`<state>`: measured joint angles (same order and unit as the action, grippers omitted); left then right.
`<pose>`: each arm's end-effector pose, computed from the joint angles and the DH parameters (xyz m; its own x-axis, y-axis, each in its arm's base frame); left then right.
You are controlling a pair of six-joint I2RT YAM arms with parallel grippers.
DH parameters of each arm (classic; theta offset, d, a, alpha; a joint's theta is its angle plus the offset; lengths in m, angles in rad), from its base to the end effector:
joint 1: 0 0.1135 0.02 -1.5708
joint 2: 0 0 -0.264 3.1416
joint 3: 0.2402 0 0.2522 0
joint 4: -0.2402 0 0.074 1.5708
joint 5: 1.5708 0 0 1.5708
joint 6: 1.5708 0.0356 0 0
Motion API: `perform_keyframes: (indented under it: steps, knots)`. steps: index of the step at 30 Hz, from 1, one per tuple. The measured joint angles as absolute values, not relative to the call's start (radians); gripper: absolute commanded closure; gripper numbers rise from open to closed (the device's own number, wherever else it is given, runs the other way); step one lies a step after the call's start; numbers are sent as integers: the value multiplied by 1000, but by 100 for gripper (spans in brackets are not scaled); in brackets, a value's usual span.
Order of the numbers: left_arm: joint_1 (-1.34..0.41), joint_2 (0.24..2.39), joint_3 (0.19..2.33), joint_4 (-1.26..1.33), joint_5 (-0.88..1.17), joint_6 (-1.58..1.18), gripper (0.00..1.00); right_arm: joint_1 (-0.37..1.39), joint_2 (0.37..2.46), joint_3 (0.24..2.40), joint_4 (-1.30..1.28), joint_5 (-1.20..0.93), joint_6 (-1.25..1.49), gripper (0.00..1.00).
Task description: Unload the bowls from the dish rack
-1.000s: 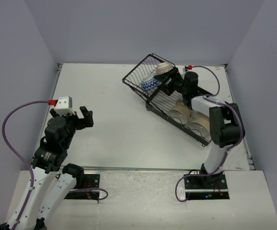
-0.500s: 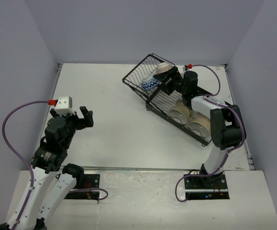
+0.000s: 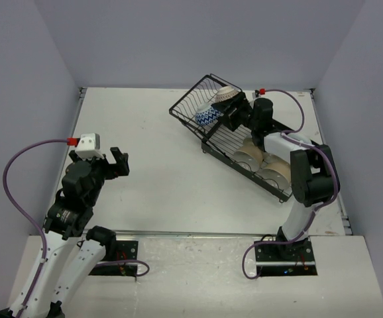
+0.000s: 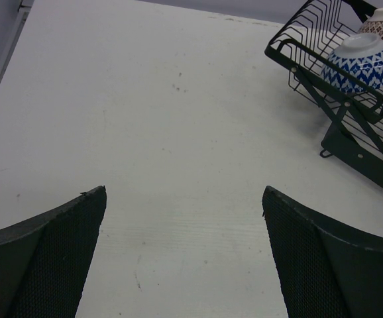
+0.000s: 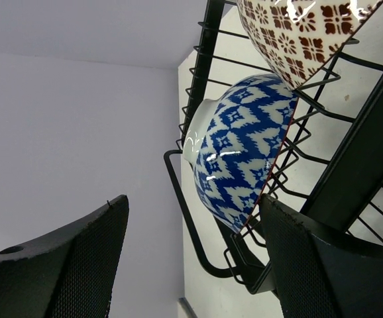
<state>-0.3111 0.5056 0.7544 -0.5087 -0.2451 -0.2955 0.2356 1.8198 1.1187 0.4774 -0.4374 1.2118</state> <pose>0.1136 -0.0275 0.3319 -0.2555 -0.2146 -0.9427 -0.0007 0.9751 -0.2218 0.3996 0.1114 0.2336 -0.6498 0.7162 -0.2546 -0.0134 0.3241 0.9459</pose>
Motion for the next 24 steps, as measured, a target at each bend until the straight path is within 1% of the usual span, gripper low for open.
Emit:
perform_keyframes:
  steps: [24]
  knots:
    - [-317,504,754,-508,-242,-295,0,255,1864,1156,492,-438,1250,22]
